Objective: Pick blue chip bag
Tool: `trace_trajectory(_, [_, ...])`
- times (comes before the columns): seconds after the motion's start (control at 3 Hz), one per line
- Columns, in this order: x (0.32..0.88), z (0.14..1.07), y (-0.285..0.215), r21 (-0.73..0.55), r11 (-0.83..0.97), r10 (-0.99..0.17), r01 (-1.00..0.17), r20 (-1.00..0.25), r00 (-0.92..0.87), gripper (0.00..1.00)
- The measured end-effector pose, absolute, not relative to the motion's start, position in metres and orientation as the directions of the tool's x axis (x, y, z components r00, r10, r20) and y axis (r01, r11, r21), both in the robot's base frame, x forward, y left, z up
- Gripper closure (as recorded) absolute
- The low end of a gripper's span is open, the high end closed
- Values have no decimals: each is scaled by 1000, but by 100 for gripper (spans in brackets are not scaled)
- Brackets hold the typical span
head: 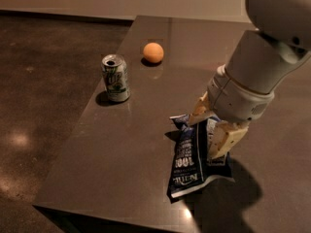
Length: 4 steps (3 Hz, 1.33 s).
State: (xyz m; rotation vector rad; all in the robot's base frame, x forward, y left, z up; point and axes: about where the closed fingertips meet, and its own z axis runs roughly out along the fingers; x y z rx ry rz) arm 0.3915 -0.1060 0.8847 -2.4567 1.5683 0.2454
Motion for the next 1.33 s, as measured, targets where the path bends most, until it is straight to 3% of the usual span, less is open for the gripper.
trace_trajectory(0.33, [396, 900, -108, -105, -385, -875, -917, -273, 399, 100])
trace_trajectory(1.33, [412, 995, -101, -223, -314, -836, -923, -395, 380, 100])
